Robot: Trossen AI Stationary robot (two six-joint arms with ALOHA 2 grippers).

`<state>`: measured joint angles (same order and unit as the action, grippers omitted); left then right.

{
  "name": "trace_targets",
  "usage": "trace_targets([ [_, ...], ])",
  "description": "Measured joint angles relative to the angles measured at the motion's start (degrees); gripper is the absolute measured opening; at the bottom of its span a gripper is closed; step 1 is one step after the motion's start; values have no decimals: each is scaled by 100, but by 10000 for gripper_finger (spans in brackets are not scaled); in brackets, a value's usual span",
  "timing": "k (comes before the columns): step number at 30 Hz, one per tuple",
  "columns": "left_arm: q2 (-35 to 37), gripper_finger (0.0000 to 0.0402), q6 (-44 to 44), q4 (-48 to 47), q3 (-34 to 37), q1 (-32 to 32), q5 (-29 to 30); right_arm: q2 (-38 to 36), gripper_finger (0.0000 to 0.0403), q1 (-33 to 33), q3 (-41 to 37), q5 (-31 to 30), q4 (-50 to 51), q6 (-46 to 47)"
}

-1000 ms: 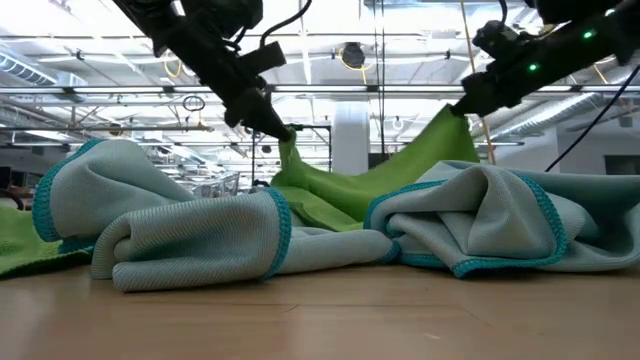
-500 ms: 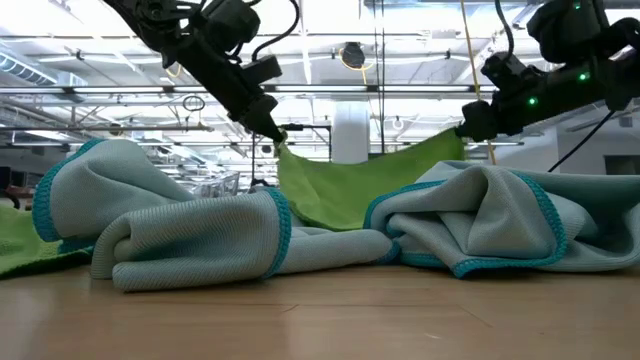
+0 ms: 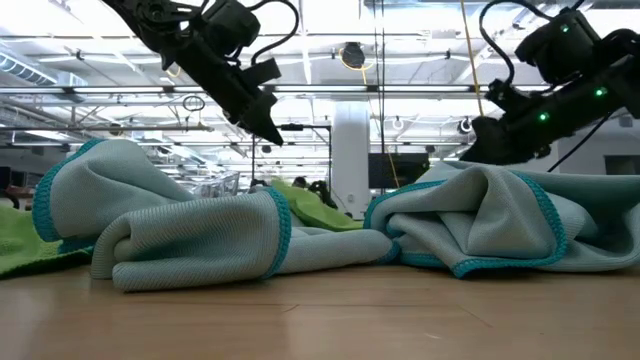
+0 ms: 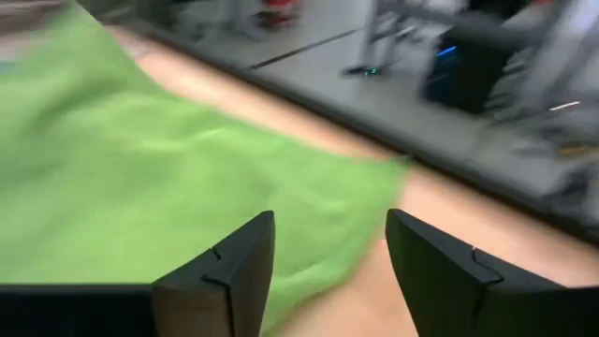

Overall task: Fold microfiber towels
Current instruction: Fold the top right green microfiber cloth

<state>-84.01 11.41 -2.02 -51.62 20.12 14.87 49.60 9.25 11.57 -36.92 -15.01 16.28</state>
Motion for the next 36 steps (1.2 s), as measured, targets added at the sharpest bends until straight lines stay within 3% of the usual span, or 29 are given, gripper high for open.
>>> trace_targets([
  [6, 0, 38, -145, 2, 0, 0, 0, 0, 201, -195, 2, 1742, 79, 85],
  [9, 0, 38, -255, -1, 0, -21, -13, 0, 201, -412, 2, 2075, 531, -4],
  [14, 0, 49, -582, 35, 0, -218, -627, 2, 198, -880, 2, 2065, 1495, 163],
  [17, -56, 63, -636, 164, 0, -456, -679, 2, 191, -1168, 2, 2028, 1634, 191],
  [23, -717, 71, -667, 1093, -11, -863, -695, 2, 179, -1613, 2, 1069, 1694, -760],
  [30, -1780, 72, -733, 2145, 0, -1060, -695, 220, 179, -1687, 2, 844, 1667, -1568],
  [36, -2060, 72, -748, 2339, 2, -1047, -693, 745, 178, -1610, 4, 441, 1511, -1801],
])
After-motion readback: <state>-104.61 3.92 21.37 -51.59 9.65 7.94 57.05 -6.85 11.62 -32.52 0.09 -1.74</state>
